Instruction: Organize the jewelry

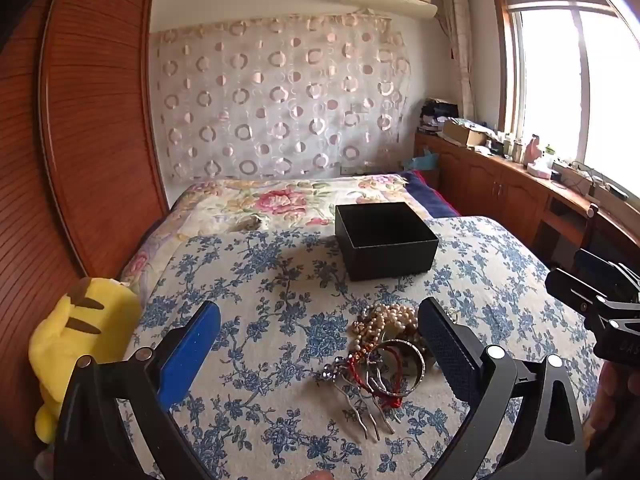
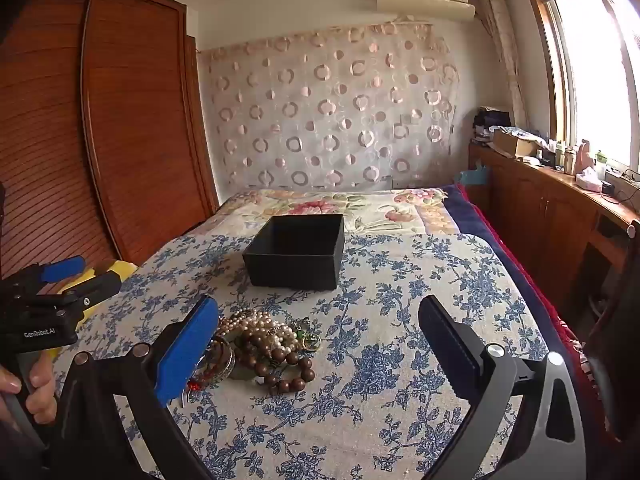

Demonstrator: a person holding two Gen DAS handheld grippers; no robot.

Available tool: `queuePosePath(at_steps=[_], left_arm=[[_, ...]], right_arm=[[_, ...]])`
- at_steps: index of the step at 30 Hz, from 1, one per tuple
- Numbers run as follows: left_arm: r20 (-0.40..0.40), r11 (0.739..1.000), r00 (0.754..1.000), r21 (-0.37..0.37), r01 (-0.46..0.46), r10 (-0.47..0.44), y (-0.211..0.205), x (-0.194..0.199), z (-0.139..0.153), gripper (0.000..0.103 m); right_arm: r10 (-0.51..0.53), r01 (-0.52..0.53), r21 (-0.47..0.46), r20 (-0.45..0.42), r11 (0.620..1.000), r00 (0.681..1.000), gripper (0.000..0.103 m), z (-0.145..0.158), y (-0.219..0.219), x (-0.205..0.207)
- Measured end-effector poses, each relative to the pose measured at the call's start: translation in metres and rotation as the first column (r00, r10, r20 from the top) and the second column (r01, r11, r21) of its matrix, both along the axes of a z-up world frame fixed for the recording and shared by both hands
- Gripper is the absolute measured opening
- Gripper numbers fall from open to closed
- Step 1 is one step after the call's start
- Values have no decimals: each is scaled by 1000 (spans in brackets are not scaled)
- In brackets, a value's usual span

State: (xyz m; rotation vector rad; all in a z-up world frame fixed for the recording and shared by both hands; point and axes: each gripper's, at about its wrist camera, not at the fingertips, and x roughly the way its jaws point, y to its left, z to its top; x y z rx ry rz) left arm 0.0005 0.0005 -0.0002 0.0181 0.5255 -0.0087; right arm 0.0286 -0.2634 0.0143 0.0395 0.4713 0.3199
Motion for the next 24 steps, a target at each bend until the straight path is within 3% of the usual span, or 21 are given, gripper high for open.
queuePosePath(at_steps=[24], left_arm=[[22, 1000, 1000, -8, 9, -8, -4, -4, 7, 95]], right_arm=[[1, -1, 4, -9, 1000, 1000, 101, 0, -1, 1]])
